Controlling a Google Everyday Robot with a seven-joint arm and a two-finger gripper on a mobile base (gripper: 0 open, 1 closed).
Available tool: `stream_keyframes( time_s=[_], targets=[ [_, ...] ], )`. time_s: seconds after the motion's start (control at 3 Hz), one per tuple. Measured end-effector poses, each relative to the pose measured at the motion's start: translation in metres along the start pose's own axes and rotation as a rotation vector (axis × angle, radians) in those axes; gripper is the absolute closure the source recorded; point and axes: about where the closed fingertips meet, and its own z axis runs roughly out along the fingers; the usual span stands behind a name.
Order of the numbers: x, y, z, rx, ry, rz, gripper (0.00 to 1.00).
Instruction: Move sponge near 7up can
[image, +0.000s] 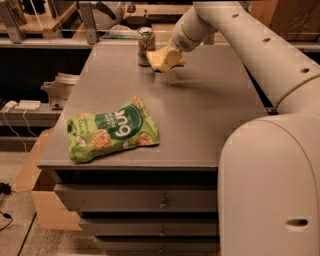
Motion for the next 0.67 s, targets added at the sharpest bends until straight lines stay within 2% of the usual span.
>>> stream_keyframes(
  time_s=[0.67],
  targets=[
    [0.0036,-0.0099,0.0211,0.023,0.004,0.023,1.0]
  ],
)
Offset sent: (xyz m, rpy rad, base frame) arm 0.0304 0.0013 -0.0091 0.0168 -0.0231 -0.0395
